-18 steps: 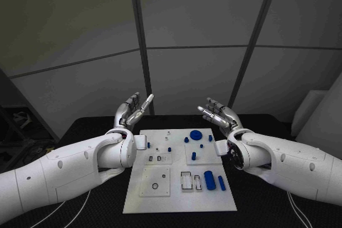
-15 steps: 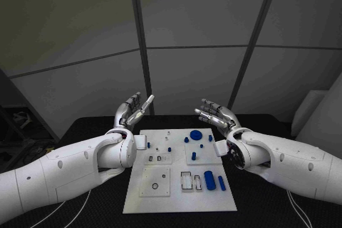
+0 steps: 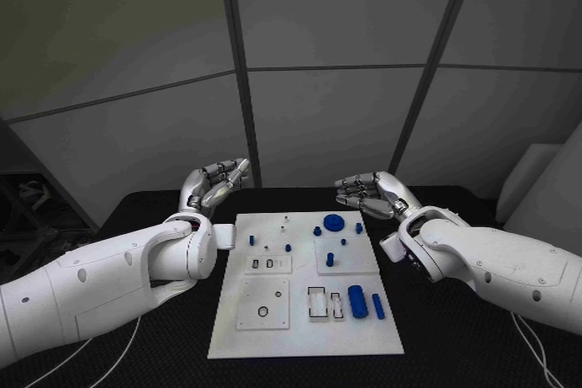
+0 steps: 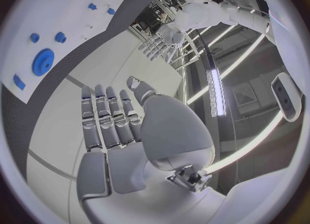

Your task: Assemble the parts on the task board

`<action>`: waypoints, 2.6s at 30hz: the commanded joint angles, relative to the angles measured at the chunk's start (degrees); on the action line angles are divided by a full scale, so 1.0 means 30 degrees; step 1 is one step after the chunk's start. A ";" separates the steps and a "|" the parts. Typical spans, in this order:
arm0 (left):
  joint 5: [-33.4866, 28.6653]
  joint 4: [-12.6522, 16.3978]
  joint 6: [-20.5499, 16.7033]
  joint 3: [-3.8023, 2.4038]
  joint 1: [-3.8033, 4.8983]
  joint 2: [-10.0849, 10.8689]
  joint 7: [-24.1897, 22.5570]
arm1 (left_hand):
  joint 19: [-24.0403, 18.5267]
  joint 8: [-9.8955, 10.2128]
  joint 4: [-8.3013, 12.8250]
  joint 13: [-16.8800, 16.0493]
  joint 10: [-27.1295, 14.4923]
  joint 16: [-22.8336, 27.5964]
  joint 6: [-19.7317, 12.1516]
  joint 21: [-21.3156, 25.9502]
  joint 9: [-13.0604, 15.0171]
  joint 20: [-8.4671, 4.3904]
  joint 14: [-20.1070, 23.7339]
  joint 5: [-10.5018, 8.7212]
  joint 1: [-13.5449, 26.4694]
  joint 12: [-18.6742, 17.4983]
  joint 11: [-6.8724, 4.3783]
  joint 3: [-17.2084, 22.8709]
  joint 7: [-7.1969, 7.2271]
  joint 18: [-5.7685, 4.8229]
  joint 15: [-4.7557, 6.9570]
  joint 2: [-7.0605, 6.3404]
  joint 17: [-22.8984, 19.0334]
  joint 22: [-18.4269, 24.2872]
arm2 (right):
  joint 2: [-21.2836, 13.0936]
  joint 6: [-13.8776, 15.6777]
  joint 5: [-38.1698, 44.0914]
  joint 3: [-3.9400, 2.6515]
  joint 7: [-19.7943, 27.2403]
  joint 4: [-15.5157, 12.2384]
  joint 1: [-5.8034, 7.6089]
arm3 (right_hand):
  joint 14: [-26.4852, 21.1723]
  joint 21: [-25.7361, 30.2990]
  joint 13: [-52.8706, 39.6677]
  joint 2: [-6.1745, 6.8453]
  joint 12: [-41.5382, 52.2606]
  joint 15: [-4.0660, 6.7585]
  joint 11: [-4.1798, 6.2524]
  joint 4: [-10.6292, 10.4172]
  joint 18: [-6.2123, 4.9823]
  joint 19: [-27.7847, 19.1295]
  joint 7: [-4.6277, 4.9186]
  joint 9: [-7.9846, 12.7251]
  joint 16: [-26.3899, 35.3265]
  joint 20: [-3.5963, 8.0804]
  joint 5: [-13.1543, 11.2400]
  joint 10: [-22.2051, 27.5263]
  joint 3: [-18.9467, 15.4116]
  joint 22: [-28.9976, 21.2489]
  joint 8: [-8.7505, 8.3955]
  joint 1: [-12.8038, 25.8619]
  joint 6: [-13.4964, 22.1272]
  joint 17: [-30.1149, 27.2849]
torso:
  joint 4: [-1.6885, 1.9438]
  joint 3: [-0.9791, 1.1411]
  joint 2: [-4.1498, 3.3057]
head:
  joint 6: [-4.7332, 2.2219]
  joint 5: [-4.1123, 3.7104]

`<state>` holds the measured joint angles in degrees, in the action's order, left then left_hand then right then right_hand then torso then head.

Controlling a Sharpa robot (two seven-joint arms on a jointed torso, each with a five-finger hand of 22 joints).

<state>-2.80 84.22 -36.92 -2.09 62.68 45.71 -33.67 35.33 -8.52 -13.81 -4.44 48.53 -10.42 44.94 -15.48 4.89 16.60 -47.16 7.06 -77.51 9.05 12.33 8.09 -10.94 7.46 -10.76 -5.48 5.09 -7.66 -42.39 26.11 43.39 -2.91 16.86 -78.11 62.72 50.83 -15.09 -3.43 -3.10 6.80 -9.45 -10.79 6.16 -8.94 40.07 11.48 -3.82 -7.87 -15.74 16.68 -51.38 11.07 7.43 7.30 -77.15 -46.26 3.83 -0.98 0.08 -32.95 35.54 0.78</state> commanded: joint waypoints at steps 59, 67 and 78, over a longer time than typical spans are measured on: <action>0.1978 0.4288 0.2026 -0.0100 0.0172 0.2390 0.1478 | 0.5074 0.0874 0.2528 0.0199 0.4585 -0.0482 0.3583 -0.2080 -0.0397 -0.1247 -0.5352 -0.0136 -0.0309 -0.1117 -0.1112 -0.0237 -0.0382 0.0994 0.1460 0.0371 0.1808 -0.0472 | 0.3729 -0.7075 1.8019 -0.0033 -0.8291 0.2659 0.2714 | 1.1537 -2.0659 -0.0511 0.3146 -0.0822 0.2818 0.1668 -0.1095 0.1259 1.0997 -0.1029 -0.0074 -2.0646 0.2915 0.0516 -0.3666 0.2629 1.8987 -0.1130 0.0261 -0.3430 1.7798 | 0.0528 -0.0207 -0.2826 | -0.0228 -0.0341; 0.1978 0.4311 0.2087 -0.0100 0.0207 0.2413 0.1499 | 0.5056 0.0922 0.2522 0.0198 0.4555 -0.0443 0.3559 -0.2060 -0.0397 -0.1236 -0.5334 -0.0131 -0.0253 -0.1171 -0.1093 -0.0254 -0.0403 0.0992 0.1445 0.0402 0.1831 -0.0457 | 0.4037 -0.7707 1.8019 -0.0026 -0.8274 0.3037 0.2712 | 1.1530 -2.0746 -0.0542 0.3083 -0.0763 0.2825 0.1685 -0.1112 0.1272 1.1025 -0.1034 -0.0083 -2.0777 0.2912 0.0516 -0.3755 0.2715 1.9106 -0.1112 0.0220 -0.3438 1.7914 | 0.0534 -0.0193 -0.2859 | -0.0132 -0.0288; 0.1978 0.4290 0.2114 -0.0100 0.0231 0.2460 0.1504 | 0.5055 0.0924 0.2521 0.0198 0.4554 -0.0442 0.3559 -0.2059 -0.0397 -0.1235 -0.5333 -0.0131 -0.0252 -0.1173 -0.1092 -0.0255 -0.0403 0.0992 0.1445 0.0403 0.1832 -0.0456 | 0.4153 -0.8169 1.8019 -0.0020 -0.8317 0.3270 0.2709 | 1.1506 -2.0801 -0.0572 0.3034 -0.0708 0.2839 0.1709 -0.1134 0.1276 1.1017 -0.1016 -0.0099 -2.0849 0.2913 0.0497 -0.3848 0.2796 1.9168 -0.1077 0.0197 -0.3493 1.7952 | 0.0539 -0.0201 -0.2874 | -0.0017 -0.0250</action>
<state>2.59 97.02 -31.35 -2.33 63.25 53.05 -28.98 50.36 -5.99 -6.48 -3.90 62.35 -11.96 55.68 -21.87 3.78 12.81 -63.39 6.79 -78.86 5.72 8.72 7.57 -11.67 11.44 -6.35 -4.36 10.54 -9.08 -30.02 2.96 97.07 -2.95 -8.03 -68.32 70.72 83.95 -77.15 -5.10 6.24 4.37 -0.61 -5.75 2.65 -5.77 72.62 8.41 -4.07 -70.22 -6.96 18.09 -62.52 19.13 64.88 4.21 -76.07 -56.87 57.60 0.60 -0.52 -41.53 35.44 0.02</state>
